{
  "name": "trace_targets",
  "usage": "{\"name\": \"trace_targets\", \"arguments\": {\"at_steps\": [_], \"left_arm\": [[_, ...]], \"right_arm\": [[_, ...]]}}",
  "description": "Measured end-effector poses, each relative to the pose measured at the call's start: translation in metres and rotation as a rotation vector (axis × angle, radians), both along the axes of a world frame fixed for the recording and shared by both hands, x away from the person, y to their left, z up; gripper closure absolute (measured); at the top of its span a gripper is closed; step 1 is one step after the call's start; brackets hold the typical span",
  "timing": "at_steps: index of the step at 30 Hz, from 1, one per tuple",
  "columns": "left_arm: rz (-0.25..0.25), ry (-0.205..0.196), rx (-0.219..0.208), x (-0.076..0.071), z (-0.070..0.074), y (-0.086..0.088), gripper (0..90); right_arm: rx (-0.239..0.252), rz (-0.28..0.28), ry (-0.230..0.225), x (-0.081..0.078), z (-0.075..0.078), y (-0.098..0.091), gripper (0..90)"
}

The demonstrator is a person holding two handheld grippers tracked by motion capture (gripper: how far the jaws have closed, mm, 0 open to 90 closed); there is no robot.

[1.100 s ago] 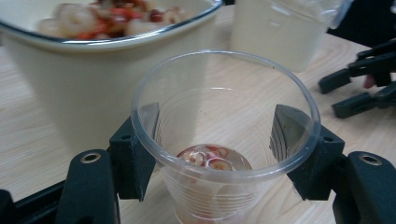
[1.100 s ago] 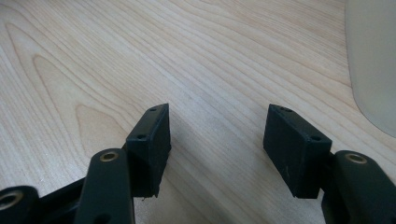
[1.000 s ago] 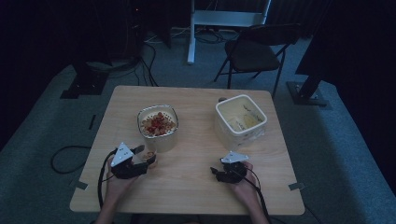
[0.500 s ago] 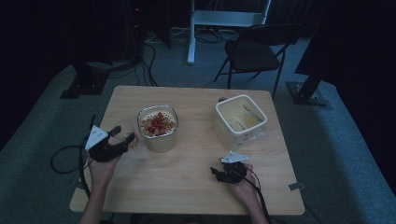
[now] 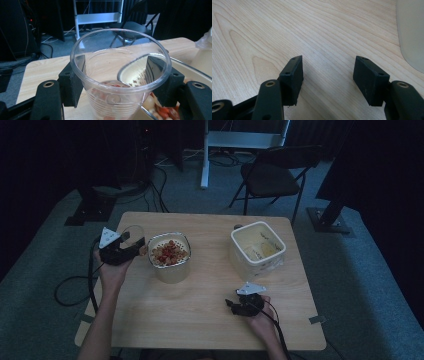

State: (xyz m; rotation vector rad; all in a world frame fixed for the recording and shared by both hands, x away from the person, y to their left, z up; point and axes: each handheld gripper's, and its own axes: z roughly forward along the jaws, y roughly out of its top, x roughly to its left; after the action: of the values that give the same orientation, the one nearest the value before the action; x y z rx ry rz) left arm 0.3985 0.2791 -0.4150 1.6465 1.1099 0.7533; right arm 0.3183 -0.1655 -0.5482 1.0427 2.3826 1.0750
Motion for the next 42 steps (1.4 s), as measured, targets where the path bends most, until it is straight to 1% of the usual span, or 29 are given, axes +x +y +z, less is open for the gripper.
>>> {"name": "trace_targets", "arguments": {"at_steps": [8,10,13,17,22,25,27,29,33,37,40,42], "left_arm": [[0.001,0.002,0.011,0.02,0.01,0.0,34.8],[-0.002,0.006,0.018,0.025,0.012,-0.002,34.8],[-0.004,0.013,0.017,0.031,0.013,-0.003,34.8],[-0.006,0.009,0.025,0.033,0.016,-0.005,34.8],[-0.018,0.0,0.056,0.032,0.019,-0.007,34.8],[-0.017,-0.004,0.076,0.031,0.02,-0.007,34.8],[-0.013,-0.008,0.096,0.029,0.021,-0.007,34.8],[-0.005,-0.01,0.127,0.028,0.021,-0.007,34.8],[-0.009,-0.014,0.189,0.026,0.024,-0.009,34.8],[-0.012,-0.029,0.229,0.024,0.03,-0.012,34.8],[-0.013,-0.036,0.266,0.023,0.034,-0.014,34.8],[-0.01,-0.038,0.305,0.022,0.036,-0.015,34.8]], "right_arm": [[0.001,-0.002,-0.001,0.0,0.0,0.0,40.7],[0.0,-0.001,-0.001,0.0,0.0,0.0,40.7],[0.0,-0.002,0.0,0.0,0.0,0.0,40.7],[0.0,-0.002,-0.001,0.0,0.0,0.0,40.7],[0.0,-0.002,-0.001,0.0,0.0,0.0,40.7],[0.0,-0.002,-0.001,0.0,0.0,0.0,40.7],[0.001,-0.002,-0.001,0.0,0.0,0.0,40.7],[0.0,-0.002,-0.001,0.0,0.0,0.0,40.7],[0.001,-0.004,0.001,-0.001,0.0,0.0,40.7],[0.001,-0.004,0.002,-0.001,0.0,0.001,40.7],[0.001,-0.004,0.001,-0.001,0.0,0.001,40.7],[0.001,-0.003,0.001,-0.001,0.0,0.0,40.7]]}}
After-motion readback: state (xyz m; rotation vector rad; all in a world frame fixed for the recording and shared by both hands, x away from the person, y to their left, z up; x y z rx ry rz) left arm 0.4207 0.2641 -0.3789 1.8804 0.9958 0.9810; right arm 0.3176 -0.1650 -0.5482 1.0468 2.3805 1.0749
